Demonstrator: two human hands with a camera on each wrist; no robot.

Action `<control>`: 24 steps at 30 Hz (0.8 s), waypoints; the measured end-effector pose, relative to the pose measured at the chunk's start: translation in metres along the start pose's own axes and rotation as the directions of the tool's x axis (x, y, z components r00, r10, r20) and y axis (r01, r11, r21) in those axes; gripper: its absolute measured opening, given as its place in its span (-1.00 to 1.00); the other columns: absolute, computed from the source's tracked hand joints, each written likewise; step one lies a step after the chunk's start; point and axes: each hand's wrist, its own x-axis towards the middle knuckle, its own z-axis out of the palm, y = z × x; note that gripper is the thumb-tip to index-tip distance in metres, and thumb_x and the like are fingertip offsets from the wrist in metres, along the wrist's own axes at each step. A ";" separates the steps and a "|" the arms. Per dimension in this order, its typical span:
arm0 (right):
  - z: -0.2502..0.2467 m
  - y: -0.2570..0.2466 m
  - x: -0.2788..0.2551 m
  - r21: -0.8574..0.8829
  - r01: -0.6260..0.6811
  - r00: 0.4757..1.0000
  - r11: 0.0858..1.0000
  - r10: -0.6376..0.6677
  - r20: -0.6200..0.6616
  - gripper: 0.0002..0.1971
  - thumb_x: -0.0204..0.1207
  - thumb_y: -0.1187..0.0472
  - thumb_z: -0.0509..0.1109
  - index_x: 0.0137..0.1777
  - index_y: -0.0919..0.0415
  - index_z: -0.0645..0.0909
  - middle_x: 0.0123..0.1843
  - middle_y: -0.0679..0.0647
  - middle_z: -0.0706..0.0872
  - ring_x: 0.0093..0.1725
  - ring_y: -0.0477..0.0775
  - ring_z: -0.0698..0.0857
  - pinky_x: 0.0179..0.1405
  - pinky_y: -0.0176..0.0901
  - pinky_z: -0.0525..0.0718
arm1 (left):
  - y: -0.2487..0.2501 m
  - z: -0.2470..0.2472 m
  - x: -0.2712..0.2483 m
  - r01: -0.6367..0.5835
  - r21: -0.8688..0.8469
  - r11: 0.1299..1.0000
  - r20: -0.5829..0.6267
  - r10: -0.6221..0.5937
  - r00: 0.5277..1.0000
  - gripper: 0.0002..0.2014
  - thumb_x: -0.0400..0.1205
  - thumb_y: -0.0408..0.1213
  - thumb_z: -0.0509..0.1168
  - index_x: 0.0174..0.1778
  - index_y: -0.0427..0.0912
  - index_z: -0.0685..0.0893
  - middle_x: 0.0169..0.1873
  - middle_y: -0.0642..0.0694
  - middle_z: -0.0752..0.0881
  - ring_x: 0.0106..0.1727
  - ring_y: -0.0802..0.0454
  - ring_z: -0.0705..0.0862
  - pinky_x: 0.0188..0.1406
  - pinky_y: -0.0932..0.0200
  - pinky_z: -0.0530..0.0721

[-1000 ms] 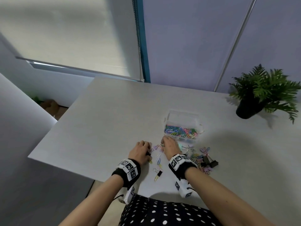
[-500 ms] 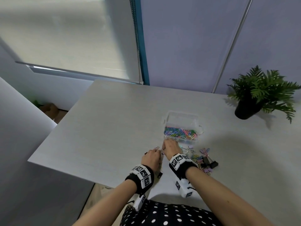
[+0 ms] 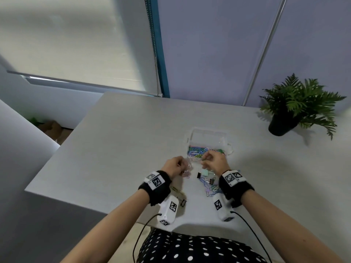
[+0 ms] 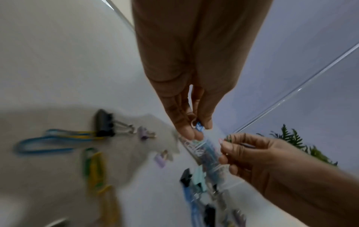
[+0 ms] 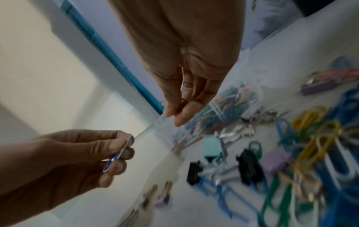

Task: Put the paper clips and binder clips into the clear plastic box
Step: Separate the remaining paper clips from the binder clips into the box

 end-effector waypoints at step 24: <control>-0.007 -0.008 -0.012 -0.297 0.309 0.947 0.904 -0.263 0.185 -0.73 0.41 0.59 0.17 -0.07 0.40 0.67 -0.09 0.29 0.77 -0.06 0.21 0.72 0.08 0.08 0.69 | 0.005 -0.049 0.023 -0.075 -0.052 0.996 0.158 0.082 0.984 -0.67 0.63 -0.62 0.02 0.23 -0.37 0.57 -0.05 -0.16 0.71 -0.29 0.34 0.69 -0.29 0.41 0.64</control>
